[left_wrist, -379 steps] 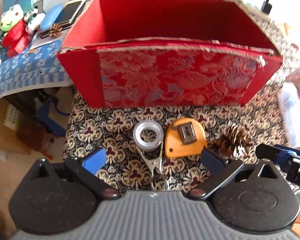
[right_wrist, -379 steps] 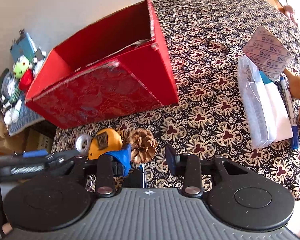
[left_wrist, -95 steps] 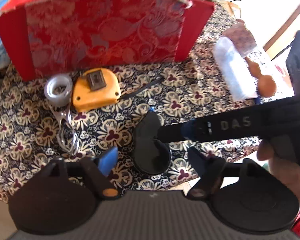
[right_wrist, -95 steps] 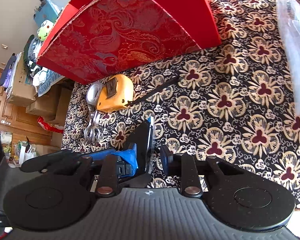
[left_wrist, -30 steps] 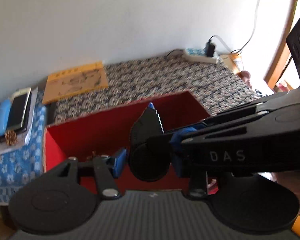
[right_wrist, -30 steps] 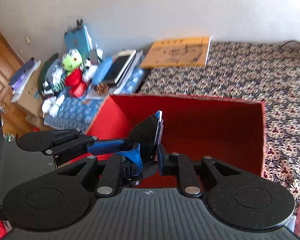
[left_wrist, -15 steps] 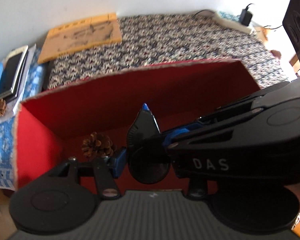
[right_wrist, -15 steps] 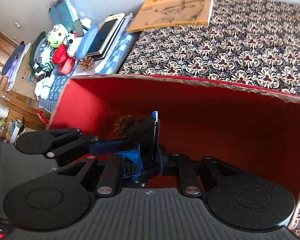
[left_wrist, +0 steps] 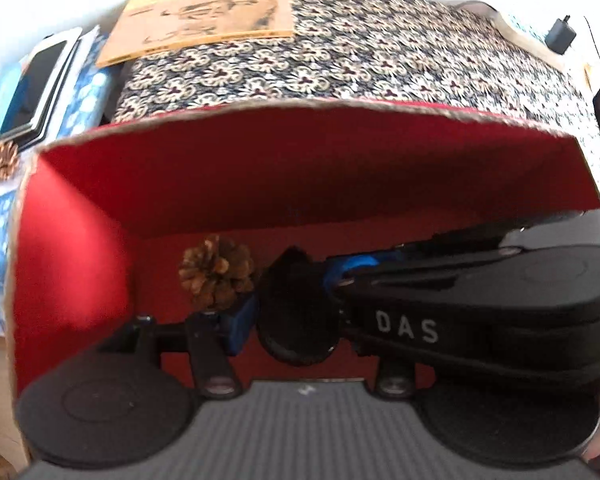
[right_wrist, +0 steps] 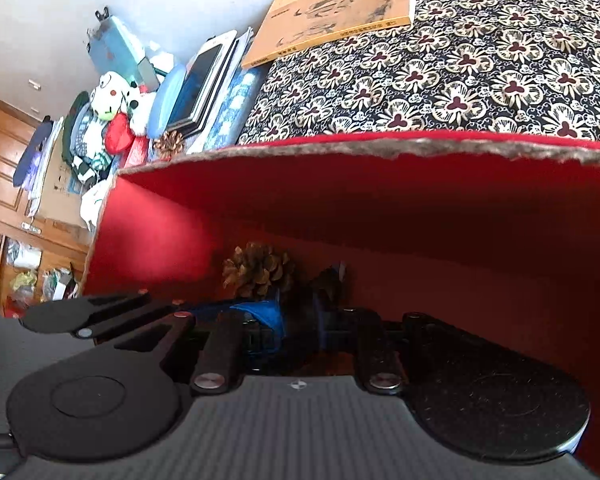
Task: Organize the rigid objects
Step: 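Carry the black object into the red box and lower it beside the pine cone, then open the left tool to release the black object in the box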
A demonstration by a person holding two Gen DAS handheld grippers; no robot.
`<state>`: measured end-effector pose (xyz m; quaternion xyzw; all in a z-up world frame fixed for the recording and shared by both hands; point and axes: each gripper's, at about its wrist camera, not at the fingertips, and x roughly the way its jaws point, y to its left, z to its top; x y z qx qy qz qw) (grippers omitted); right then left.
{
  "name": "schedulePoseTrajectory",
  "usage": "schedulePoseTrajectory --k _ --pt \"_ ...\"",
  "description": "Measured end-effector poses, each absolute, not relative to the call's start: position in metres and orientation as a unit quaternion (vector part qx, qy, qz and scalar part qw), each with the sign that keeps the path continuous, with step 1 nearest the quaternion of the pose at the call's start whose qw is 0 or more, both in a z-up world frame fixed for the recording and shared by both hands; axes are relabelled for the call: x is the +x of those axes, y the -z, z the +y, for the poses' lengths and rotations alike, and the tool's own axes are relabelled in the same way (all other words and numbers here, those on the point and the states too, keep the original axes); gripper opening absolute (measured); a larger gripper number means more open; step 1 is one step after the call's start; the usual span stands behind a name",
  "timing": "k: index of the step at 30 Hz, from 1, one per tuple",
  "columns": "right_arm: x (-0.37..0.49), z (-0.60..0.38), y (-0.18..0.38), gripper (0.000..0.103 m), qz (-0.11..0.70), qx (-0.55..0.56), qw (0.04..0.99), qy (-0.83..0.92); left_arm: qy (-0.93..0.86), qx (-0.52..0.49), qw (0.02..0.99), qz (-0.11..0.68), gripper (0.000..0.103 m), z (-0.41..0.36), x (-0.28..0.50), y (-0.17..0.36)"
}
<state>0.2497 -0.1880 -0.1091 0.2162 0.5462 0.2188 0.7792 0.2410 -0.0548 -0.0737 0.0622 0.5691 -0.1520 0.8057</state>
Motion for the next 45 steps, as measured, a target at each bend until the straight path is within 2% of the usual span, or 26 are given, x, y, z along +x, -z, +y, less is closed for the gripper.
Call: schedulePoseTrajectory --k 9,12,23,45 --pt "0.251 -0.185 0.108 0.0 0.543 0.215 0.776 -0.237 0.131 0.058 0.816 0.56 0.04 -0.051 0.24 0.072" --pt "0.251 -0.184 0.109 0.006 0.545 0.213 0.777 -0.233 0.125 0.06 0.818 0.559 0.04 -0.05 0.239 0.072" --pt "0.253 -0.181 0.108 0.006 0.548 0.192 0.782 -0.228 0.108 0.06 0.827 0.549 0.04 -0.05 0.231 0.07" --pt "0.208 -0.195 0.057 0.006 0.493 0.195 0.834 -0.154 0.079 0.099 0.863 0.489 0.041 -0.052 0.208 0.051"
